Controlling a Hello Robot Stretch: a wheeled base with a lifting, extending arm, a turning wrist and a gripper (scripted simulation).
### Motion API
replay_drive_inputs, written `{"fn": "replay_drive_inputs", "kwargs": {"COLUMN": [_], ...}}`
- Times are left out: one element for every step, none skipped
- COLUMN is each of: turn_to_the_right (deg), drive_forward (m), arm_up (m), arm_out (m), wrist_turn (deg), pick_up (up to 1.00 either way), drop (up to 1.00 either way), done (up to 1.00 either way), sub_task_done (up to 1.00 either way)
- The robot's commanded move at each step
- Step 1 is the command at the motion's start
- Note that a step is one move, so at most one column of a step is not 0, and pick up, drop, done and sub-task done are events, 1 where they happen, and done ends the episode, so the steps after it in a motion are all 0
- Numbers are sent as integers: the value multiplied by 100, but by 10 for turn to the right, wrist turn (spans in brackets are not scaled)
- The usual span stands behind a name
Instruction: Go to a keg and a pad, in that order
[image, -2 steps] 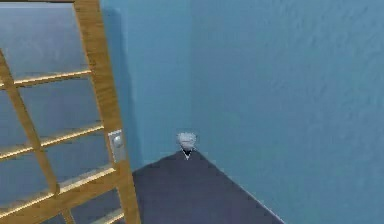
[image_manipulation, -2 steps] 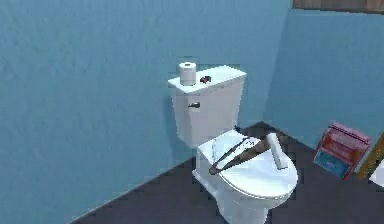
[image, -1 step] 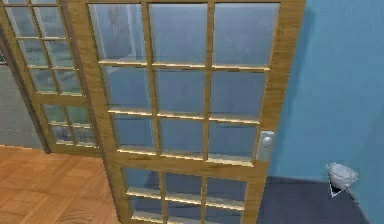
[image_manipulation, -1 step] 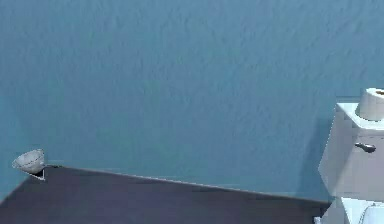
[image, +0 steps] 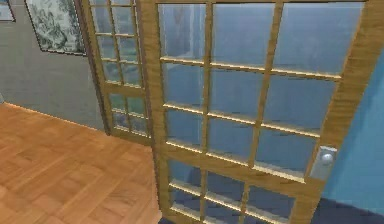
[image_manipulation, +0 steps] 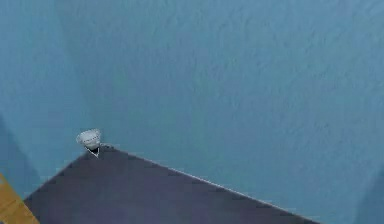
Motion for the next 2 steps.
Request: {"fn": "replay_drive_inputs", "kwargs": {"turn_to_the_right": [0, -450], "drive_forward": [60, 0], "arm_up": [0, 0], "arm_out": [0, 0], "wrist_turn": [0, 0], "pick_up": [0, 0], "drop": [0, 0], "done": [0, 0], "sub_task_done": [0, 0]}}
